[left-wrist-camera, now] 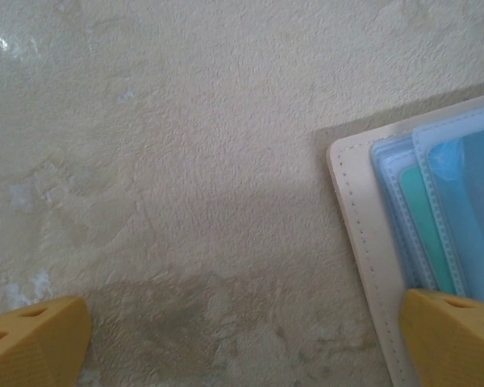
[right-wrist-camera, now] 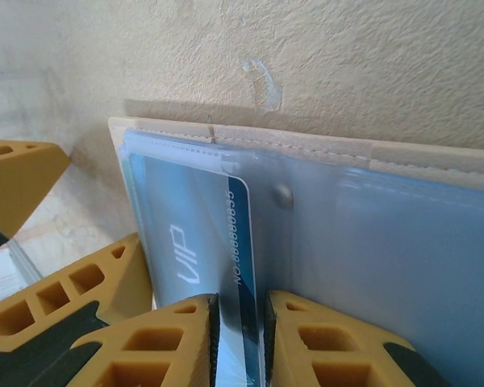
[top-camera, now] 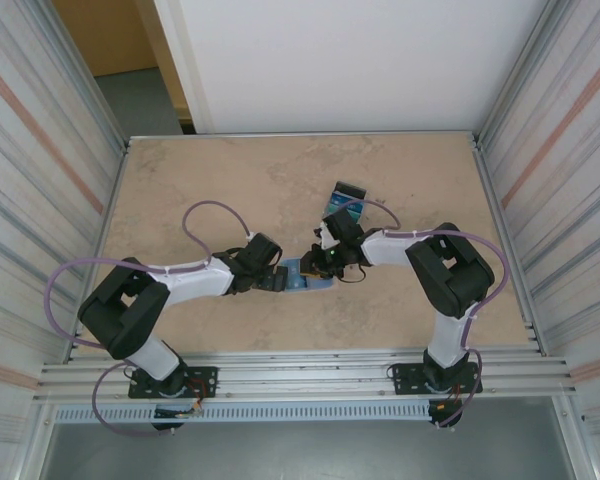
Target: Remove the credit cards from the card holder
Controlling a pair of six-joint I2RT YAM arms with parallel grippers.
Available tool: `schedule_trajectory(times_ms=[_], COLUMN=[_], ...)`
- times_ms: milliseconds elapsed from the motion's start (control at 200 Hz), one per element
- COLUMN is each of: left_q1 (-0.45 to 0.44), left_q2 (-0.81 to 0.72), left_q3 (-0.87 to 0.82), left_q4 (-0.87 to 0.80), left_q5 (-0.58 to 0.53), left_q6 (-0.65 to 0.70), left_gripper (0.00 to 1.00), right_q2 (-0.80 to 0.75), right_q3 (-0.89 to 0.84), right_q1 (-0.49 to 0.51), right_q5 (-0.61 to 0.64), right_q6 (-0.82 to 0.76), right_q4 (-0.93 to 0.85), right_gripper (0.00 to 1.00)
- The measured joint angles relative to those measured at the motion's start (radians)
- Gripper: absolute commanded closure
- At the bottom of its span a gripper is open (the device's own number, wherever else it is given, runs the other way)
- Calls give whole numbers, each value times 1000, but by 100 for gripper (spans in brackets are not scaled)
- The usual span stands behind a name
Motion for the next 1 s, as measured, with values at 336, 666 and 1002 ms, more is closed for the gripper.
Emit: schedule_trajectory(times_ms=[336, 666, 1002], left_q1=[0, -5, -6], left_q2=[0, 3, 7], left_q3=[4, 11, 21], left_q4=[-12, -25, -38], left_q5=[-6, -14, -21], left_q6=[0, 0, 0], left_gripper=[1, 1, 1], right_q2=[0, 0, -16], right_q3=[-30, -60, -80], right_q1=[-18, -32, -45], right_q5=[-53, -94, -120], right_q6=[21, 45, 66], right_q4=[70, 129, 169], right_gripper=[79, 85, 86])
